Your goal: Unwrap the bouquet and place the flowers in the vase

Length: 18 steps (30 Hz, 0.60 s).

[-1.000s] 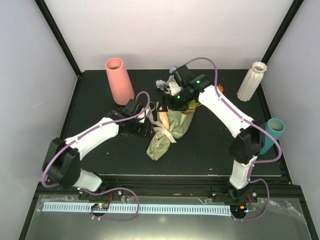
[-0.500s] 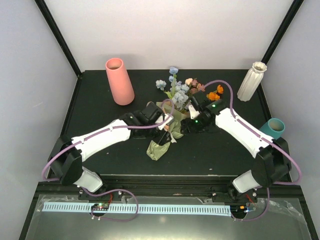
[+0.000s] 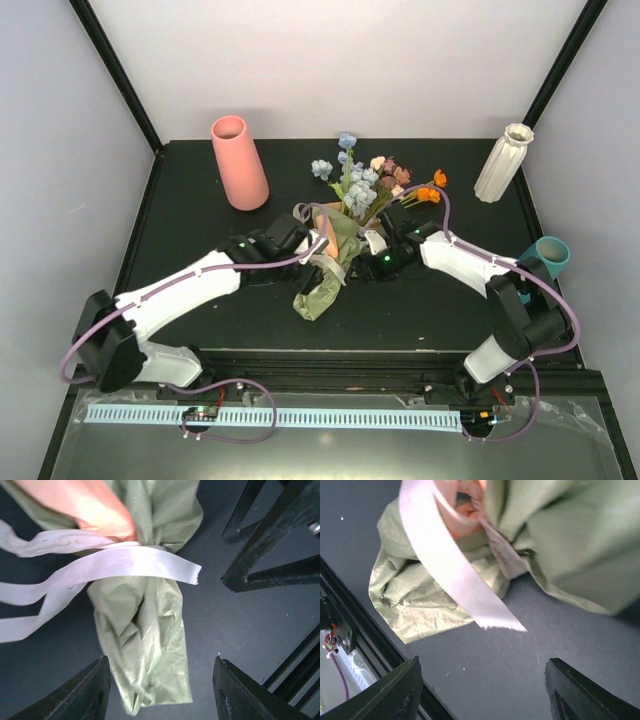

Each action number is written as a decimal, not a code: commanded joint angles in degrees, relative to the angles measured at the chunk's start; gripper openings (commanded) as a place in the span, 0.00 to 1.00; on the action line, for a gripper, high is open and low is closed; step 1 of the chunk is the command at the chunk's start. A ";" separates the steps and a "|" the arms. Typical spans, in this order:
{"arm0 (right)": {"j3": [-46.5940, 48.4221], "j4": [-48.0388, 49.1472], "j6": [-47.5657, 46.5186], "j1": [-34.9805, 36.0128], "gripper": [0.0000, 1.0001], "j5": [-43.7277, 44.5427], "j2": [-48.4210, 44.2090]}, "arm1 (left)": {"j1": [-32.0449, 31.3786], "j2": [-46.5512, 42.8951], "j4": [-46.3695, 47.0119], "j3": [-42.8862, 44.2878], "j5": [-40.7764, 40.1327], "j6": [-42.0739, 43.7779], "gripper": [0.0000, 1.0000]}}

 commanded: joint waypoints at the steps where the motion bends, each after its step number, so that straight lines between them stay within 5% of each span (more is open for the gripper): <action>1: 1.08 6.43 -0.93 3.61 0.69 3.36 1.88 | 2.07 -7.67 -1.01 -3.15 -0.63 -3.89 0.59; 12: 6.31 5.07 -2.58 6.80 0.68 10.52 8.17 | 3.20 -13.85 -4.09 -5.29 -2.91 -4.46 0.59; 18: 8.10 4.24 -3.54 7.58 0.55 10.48 10.48 | 3.37 -15.17 -3.73 -6.43 -2.88 -4.94 0.59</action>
